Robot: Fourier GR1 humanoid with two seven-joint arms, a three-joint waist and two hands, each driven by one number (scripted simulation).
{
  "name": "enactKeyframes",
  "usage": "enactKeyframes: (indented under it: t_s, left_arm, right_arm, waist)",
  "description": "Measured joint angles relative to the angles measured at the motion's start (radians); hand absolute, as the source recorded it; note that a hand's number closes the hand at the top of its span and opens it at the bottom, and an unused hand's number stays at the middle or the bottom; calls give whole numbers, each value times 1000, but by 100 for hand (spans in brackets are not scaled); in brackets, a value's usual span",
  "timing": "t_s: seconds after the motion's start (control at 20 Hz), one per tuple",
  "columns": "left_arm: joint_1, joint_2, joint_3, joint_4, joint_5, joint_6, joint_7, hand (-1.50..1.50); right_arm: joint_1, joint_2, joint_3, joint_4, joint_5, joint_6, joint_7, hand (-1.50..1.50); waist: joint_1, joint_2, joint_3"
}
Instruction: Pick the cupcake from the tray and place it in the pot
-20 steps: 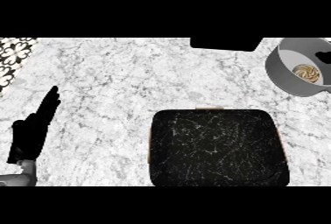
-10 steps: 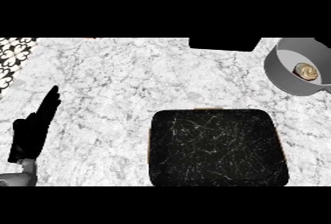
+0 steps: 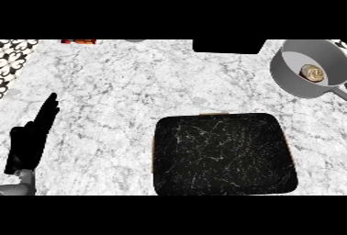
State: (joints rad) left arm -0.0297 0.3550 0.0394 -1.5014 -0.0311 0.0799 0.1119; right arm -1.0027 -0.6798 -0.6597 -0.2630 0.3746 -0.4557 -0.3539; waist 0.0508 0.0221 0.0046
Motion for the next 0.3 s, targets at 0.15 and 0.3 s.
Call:
enactKeyframes:
  t_s: [0.15,0.3]
  left_arm:
    - [20,-1,10,2,-1,-3,-11,0]
    - [43,-6,19,-7,-6,-2,-14,0]
  right_arm:
    - [25,-4,-29,-1,-45,55,-39,-150]
    - [73,-4,-47,-20,-89,108,-76,-150]
  waist:
    - [-11,-6,-1]
    - [-25,-12,-3]
